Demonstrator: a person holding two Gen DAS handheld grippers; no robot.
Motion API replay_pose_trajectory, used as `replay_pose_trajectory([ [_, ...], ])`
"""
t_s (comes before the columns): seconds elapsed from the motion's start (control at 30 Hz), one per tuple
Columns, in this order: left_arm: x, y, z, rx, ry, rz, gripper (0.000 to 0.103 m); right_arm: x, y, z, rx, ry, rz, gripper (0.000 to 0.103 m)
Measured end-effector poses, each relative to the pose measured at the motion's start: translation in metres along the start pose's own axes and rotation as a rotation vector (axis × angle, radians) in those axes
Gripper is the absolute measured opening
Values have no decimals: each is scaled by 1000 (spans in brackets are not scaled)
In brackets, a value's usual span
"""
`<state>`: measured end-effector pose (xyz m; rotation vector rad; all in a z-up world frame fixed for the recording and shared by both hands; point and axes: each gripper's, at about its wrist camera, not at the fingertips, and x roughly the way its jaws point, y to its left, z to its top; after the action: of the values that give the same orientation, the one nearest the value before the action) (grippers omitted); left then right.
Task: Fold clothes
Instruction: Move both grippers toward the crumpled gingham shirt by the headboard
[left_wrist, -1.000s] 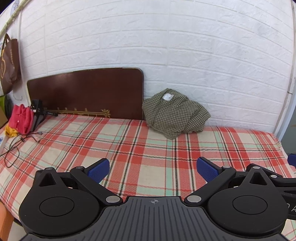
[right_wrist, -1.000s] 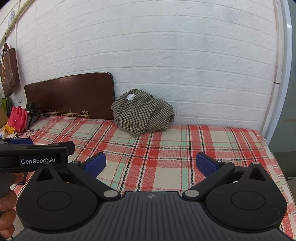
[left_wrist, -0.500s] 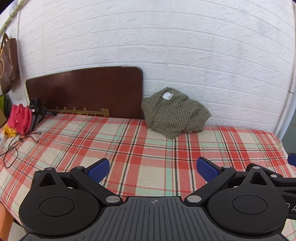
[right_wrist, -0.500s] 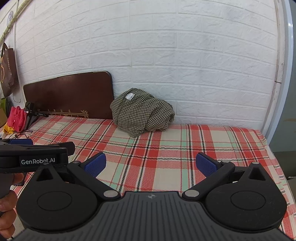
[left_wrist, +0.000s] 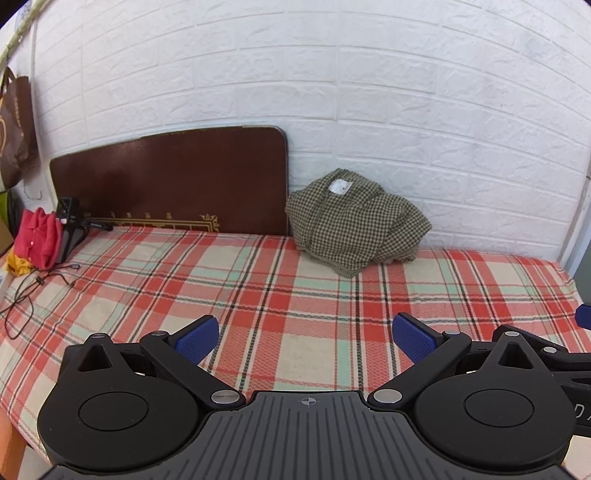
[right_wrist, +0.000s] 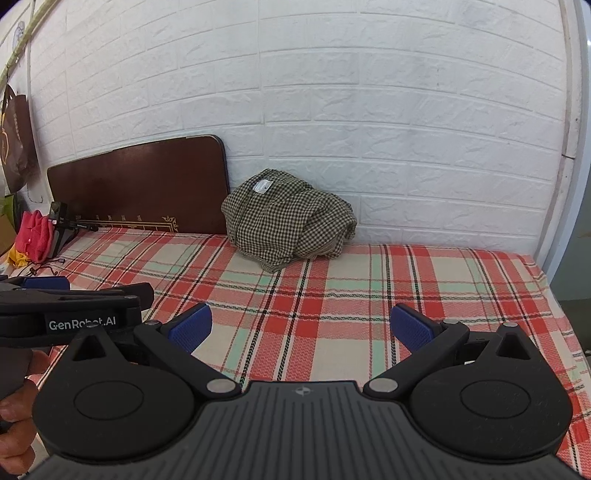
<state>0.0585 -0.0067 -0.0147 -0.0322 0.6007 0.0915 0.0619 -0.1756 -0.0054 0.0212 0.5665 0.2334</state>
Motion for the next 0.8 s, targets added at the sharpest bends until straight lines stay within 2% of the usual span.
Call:
replay_pose_trajectory([
  [0.43,49,-2,5,-18,53,21,103,48,-7,3,36,44,9,103],
  [0.8,66,-2,8,-31,76,27,103,67,-11,6,51,58,28,103],
])
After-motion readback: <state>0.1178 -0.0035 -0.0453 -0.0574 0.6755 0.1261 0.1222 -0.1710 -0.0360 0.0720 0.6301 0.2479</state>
